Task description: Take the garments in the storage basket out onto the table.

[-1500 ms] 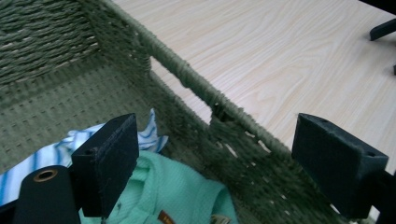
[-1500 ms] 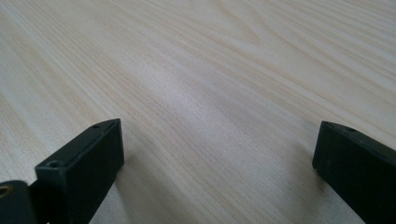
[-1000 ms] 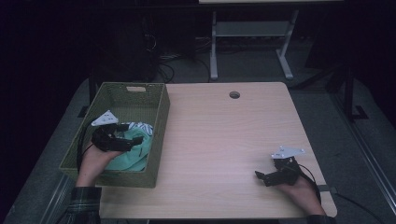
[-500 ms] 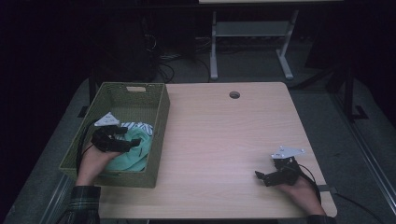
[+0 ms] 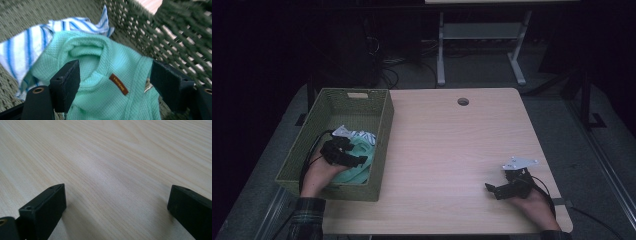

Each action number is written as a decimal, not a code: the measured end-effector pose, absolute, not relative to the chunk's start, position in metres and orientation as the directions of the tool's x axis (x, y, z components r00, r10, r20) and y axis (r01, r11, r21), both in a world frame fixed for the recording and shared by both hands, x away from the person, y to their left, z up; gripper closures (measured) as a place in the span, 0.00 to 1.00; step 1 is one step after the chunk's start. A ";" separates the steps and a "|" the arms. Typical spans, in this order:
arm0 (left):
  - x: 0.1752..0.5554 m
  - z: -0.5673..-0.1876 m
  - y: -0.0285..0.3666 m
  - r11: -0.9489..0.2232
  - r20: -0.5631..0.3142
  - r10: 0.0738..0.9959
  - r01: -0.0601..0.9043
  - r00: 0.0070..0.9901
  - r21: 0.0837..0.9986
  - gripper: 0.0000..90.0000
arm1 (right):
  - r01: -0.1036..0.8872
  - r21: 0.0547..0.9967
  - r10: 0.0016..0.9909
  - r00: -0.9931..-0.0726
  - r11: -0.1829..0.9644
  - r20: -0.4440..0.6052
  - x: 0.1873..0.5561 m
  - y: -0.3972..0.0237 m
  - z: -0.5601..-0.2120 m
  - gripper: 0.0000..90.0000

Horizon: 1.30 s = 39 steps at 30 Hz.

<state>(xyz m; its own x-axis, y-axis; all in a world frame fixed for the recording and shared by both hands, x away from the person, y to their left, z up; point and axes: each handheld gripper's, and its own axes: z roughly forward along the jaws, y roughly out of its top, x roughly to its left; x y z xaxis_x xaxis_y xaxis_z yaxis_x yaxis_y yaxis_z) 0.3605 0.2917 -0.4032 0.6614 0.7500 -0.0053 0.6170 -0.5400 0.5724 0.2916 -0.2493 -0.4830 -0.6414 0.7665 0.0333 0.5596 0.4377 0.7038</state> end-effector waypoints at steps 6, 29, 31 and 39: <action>0.361 -0.409 0.287 -0.571 -0.003 0.738 0.628 0.675 0.529 0.27 | 0.559 0.704 0.767 -0.641 0.437 0.034 0.292 -0.249 -0.483 0.02; 0.366 -0.430 0.275 -0.646 -0.004 0.728 0.688 0.686 0.332 0.35 | 0.562 0.703 0.769 -0.639 0.435 0.034 0.292 -0.249 -0.483 0.02; 0.366 -0.431 0.275 -0.645 -0.006 0.731 0.694 0.682 0.321 0.36 | 0.563 0.703 0.769 -0.638 0.434 0.036 0.292 -0.249 -0.483 0.02; 0.367 -0.431 0.276 -0.642 -0.007 0.737 0.702 0.676 0.310 0.50 | 0.565 0.703 0.770 -0.637 0.433 0.037 0.292 -0.248 -0.483 0.02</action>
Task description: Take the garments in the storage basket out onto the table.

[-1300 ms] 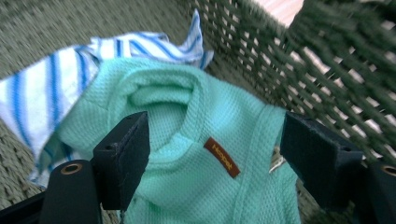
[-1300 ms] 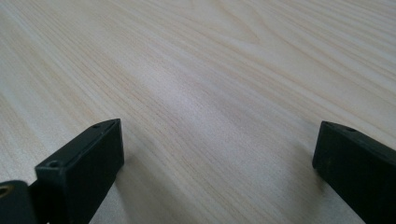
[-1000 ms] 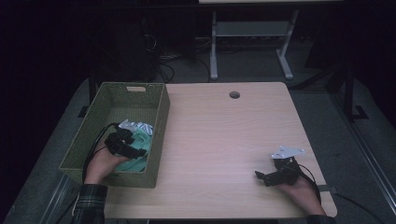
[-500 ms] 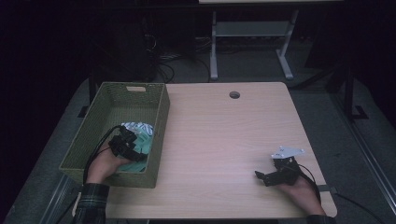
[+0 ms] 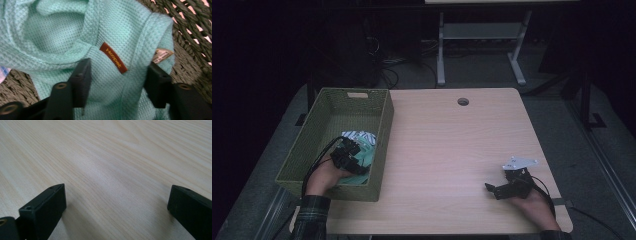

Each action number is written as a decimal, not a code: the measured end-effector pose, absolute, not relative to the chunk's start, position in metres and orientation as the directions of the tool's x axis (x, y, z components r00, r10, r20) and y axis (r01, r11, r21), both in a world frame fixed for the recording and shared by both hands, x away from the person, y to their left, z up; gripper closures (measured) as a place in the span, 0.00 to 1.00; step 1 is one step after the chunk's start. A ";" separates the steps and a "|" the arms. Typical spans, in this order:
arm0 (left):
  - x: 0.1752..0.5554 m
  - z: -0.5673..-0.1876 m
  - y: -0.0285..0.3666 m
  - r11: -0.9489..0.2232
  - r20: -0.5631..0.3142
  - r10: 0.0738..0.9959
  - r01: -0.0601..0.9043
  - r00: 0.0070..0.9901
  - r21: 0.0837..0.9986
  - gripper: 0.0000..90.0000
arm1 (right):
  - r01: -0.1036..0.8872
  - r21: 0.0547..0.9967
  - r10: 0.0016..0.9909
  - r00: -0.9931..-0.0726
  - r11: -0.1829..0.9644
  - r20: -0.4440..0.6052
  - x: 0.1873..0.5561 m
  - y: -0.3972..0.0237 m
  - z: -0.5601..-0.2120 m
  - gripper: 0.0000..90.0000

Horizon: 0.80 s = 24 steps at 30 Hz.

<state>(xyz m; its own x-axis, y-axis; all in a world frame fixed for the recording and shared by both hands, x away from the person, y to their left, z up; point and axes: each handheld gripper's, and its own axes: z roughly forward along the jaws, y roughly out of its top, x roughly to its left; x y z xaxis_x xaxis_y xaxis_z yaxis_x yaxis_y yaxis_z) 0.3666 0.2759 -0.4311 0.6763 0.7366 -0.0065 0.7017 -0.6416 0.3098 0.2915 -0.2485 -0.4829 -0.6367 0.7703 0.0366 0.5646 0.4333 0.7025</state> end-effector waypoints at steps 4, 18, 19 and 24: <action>0.366 -0.426 0.277 -0.627 -0.021 0.744 0.709 0.668 0.324 0.75 | 0.565 0.702 0.770 -0.637 0.433 0.036 0.292 -0.248 -0.483 0.02; 0.364 -0.411 0.283 -0.579 0.021 0.770 0.683 0.638 0.446 0.95 | 0.562 0.703 0.769 -0.638 0.435 0.035 0.292 -0.249 -0.483 0.02; 0.364 -0.410 0.284 -0.572 0.024 0.773 0.681 0.634 0.457 0.95 | 0.562 0.703 0.769 -0.638 0.435 0.035 0.292 -0.249 -0.483 0.02; 0.362 -0.399 0.292 -0.499 0.034 0.814 0.669 0.580 0.551 0.95 | 0.562 0.703 0.769 -0.638 0.435 0.035 0.292 -0.249 -0.483 0.02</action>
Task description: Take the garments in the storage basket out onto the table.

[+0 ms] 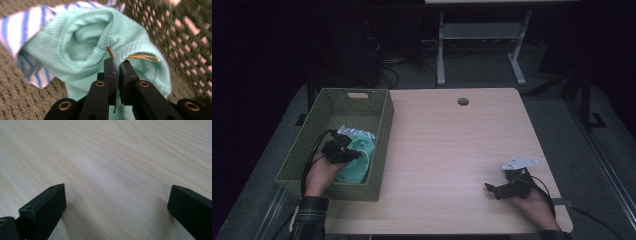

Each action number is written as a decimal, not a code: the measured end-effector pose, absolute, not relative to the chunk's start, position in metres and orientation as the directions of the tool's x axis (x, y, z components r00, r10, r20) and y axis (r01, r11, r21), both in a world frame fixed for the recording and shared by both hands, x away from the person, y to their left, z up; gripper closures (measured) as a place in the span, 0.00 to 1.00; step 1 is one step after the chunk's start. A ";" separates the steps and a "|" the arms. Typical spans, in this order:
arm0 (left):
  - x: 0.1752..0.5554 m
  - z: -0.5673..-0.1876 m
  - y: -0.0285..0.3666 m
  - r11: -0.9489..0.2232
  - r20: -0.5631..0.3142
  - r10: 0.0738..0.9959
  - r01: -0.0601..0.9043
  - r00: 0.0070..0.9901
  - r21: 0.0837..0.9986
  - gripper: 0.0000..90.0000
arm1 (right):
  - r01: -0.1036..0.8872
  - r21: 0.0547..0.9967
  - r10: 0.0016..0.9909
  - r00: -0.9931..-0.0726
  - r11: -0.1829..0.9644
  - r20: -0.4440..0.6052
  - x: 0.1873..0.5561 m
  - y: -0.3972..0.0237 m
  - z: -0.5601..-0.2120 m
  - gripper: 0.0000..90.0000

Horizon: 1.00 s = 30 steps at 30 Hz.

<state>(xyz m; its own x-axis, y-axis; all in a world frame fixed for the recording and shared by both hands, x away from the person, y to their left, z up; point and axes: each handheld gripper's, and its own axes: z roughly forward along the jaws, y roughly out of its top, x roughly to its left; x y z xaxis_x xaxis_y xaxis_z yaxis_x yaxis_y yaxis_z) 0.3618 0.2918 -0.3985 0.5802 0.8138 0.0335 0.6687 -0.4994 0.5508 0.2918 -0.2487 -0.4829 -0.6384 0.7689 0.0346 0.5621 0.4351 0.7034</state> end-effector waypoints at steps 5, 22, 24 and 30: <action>0.358 -0.388 0.301 -0.421 -0.009 0.835 0.647 0.551 0.636 0.95 | 0.565 0.703 0.770 -0.637 0.433 0.036 0.292 -0.248 -0.483 0.02; 0.347 -0.368 0.324 -0.200 -0.148 0.838 0.547 0.526 0.813 0.96 | 0.562 0.703 0.769 -0.638 0.435 0.035 0.292 -0.249 -0.483 0.02; 0.345 -0.365 0.328 -0.171 -0.159 0.836 0.525 0.525 0.834 0.96 | 0.563 0.703 0.769 -0.638 0.435 0.035 0.292 -0.249 -0.483 0.02; 0.342 -0.358 0.340 -0.114 -0.198 0.826 0.500 0.528 0.859 0.96 | 0.563 0.703 0.769 -0.638 0.435 0.035 0.292 -0.249 -0.483 0.02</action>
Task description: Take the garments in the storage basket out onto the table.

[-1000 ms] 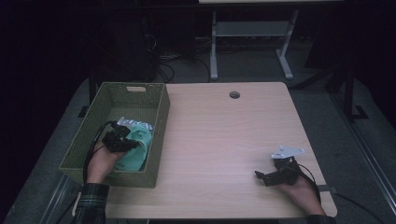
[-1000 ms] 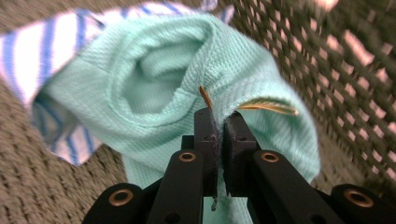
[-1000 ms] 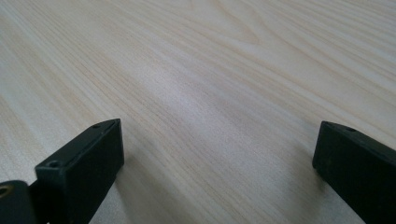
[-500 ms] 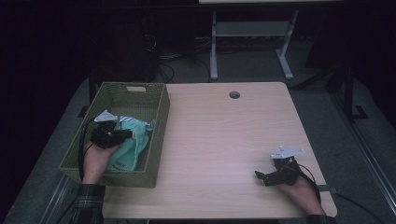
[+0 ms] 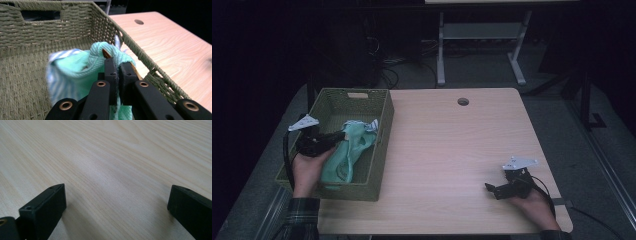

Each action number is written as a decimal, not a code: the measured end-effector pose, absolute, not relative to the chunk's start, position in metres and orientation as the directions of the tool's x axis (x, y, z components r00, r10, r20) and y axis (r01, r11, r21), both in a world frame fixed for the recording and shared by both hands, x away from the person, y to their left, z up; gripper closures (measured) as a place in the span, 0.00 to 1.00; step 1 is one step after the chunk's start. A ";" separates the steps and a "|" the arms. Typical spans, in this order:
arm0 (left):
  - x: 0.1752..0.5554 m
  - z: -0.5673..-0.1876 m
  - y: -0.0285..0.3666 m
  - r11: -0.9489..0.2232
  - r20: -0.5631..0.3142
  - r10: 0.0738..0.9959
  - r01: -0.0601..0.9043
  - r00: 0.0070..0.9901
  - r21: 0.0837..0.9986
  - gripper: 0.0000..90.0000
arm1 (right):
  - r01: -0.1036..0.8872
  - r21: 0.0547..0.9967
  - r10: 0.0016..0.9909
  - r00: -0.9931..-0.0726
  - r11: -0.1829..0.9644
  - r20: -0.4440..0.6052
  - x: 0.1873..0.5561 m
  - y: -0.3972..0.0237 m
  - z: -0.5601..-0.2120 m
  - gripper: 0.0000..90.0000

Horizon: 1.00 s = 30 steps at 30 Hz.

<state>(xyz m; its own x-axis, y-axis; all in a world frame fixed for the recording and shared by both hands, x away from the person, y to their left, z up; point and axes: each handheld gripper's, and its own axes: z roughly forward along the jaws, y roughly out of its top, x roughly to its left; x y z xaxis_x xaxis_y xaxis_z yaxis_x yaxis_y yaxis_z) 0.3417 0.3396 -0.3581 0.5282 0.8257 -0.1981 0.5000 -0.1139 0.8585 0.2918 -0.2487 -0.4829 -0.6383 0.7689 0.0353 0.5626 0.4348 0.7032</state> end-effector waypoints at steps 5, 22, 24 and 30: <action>0.342 -0.355 0.344 -0.088 -0.219 0.814 0.488 0.537 0.868 0.96 | 0.565 0.703 0.771 -0.635 0.432 0.036 0.292 -0.248 -0.483 0.02; 0.347 -0.317 0.341 -0.086 -0.236 0.748 0.443 0.621 0.893 0.96 | 0.571 0.700 0.774 -0.632 0.428 0.043 0.291 -0.248 -0.483 0.02; 0.347 -0.311 0.340 -0.094 -0.232 0.739 0.437 0.633 0.894 0.96 | 0.571 0.700 0.774 -0.632 0.428 0.042 0.291 -0.248 -0.483 0.02; 0.347 -0.297 0.338 -0.095 -0.223 0.733 0.421 0.642 0.902 0.96 | 0.571 0.701 0.774 -0.632 0.428 0.042 0.291 -0.248 -0.483 0.02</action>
